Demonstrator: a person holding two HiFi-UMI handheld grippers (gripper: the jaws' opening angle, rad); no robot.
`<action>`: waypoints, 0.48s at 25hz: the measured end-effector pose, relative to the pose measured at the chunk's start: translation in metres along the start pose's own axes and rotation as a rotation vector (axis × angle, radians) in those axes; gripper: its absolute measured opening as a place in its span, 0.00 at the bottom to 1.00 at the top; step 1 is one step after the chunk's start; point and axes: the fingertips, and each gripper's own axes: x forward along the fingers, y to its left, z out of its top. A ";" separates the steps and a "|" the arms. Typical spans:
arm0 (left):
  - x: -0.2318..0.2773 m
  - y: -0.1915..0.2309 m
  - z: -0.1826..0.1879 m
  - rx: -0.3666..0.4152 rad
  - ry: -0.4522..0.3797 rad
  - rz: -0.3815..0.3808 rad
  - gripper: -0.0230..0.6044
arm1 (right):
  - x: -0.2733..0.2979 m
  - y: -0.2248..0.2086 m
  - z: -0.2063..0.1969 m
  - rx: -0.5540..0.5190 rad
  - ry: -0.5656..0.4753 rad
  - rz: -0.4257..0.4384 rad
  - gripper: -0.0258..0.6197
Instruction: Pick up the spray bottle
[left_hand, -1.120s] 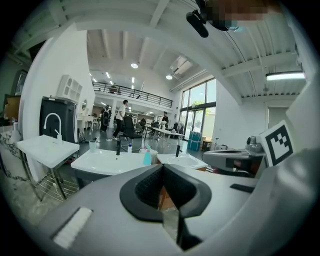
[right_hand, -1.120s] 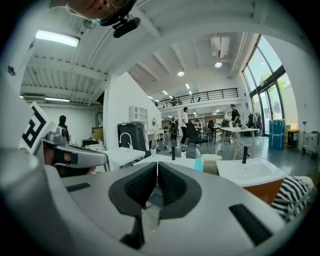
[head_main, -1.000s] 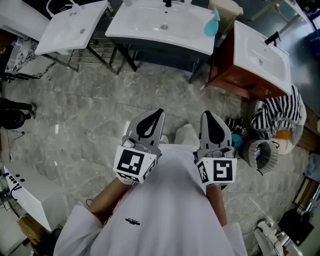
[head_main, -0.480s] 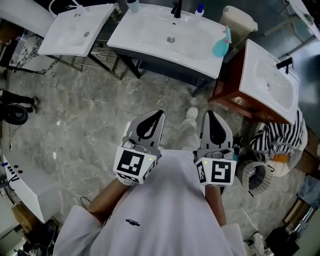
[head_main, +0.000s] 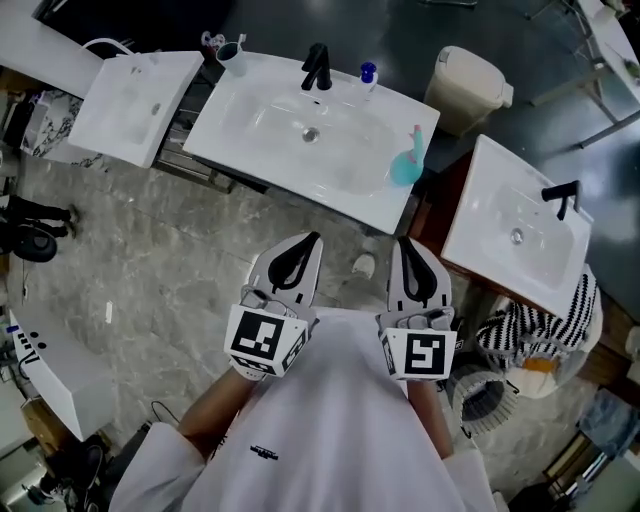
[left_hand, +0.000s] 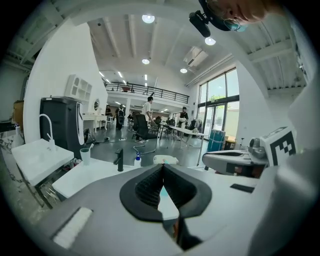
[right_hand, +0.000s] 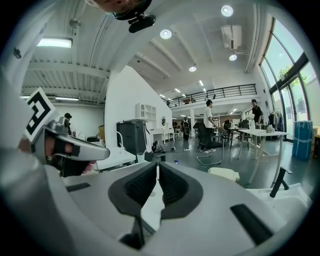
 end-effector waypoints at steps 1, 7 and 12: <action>0.015 -0.002 0.005 0.002 0.000 0.003 0.04 | 0.009 -0.011 0.000 0.007 0.002 0.011 0.05; 0.069 -0.004 0.014 -0.006 0.018 0.031 0.04 | 0.050 -0.059 -0.002 0.015 0.011 0.042 0.05; 0.085 0.002 0.018 -0.015 0.031 0.030 0.04 | 0.066 -0.075 -0.006 0.015 0.032 0.021 0.05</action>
